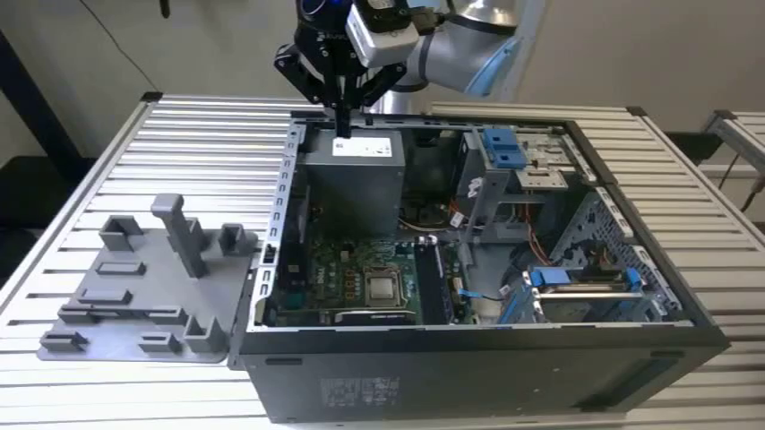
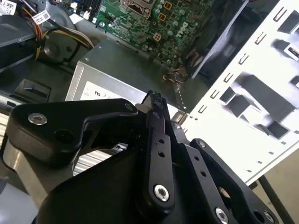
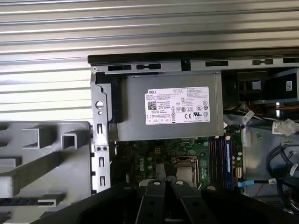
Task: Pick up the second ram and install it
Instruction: 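Reach for the second ram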
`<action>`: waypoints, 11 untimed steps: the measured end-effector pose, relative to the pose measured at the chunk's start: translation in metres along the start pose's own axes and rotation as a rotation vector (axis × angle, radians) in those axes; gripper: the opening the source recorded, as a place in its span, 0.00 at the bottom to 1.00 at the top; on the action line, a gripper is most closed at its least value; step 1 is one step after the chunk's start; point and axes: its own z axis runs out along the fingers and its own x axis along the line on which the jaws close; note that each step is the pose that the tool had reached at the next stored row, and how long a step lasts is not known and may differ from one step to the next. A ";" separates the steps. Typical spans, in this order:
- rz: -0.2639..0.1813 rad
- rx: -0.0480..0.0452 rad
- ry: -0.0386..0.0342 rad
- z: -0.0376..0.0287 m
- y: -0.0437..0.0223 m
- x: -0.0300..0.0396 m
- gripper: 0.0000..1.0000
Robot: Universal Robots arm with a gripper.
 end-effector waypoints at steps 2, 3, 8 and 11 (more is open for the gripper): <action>0.000 0.0000 0.0000 0.0000 0.0000 0.0009 0.11; 0.000 0.0001 0.0001 0.0000 -0.0002 0.0017 0.11; 0.000 -0.0001 0.0003 0.0000 -0.0006 0.0049 0.11; 0.000 -0.0001 0.0004 -0.0001 -0.0008 0.0075 0.11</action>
